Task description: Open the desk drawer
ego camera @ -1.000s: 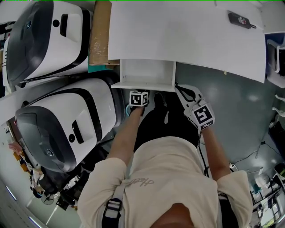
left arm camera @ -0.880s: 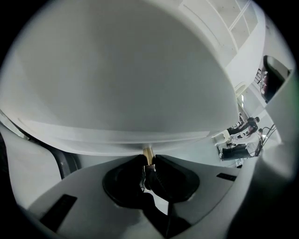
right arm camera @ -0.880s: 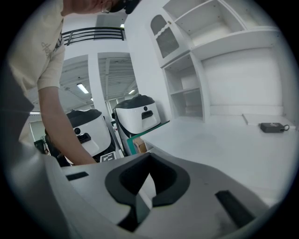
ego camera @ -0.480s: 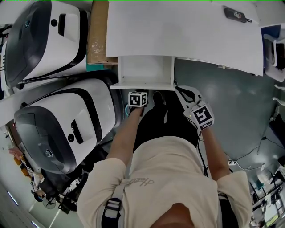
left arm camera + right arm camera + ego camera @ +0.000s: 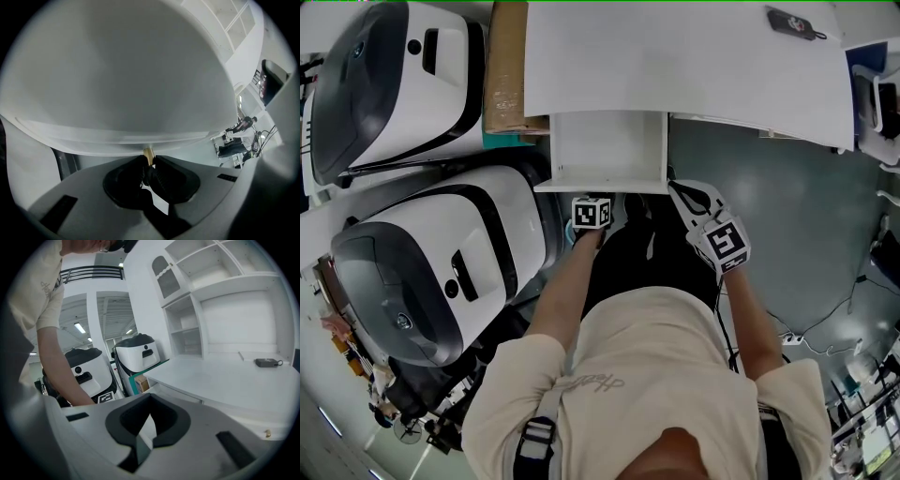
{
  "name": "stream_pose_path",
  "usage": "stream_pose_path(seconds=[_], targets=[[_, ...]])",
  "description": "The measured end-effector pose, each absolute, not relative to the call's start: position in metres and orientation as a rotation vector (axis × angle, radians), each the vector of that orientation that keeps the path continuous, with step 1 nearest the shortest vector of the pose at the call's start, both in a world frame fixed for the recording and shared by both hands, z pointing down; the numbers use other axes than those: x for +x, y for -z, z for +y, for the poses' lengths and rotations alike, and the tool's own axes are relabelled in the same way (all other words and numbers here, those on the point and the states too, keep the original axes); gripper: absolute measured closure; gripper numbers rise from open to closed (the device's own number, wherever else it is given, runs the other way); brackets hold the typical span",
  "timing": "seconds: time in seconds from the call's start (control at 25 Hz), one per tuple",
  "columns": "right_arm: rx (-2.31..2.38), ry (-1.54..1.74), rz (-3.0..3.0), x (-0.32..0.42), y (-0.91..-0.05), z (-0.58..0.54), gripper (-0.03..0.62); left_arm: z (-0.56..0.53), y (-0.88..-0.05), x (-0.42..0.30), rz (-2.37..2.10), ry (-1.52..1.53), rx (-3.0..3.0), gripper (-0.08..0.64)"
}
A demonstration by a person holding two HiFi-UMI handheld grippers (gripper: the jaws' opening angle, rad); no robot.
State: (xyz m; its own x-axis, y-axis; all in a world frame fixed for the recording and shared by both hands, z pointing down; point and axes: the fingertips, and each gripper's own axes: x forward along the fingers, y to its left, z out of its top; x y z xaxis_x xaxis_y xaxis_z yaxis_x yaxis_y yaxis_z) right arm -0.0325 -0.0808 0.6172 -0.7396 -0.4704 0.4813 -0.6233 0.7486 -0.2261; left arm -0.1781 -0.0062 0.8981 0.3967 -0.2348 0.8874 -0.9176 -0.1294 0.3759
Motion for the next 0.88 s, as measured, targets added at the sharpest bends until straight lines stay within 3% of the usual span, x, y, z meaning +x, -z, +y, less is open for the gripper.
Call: stream_pose_path(seconds=[0.88], targets=[[0.971,-0.622,-2.460,-0.029,-0.621,-0.026,0.591,0.035,-0.891,-0.181,-0.985,-0.839,1.668,0.485]])
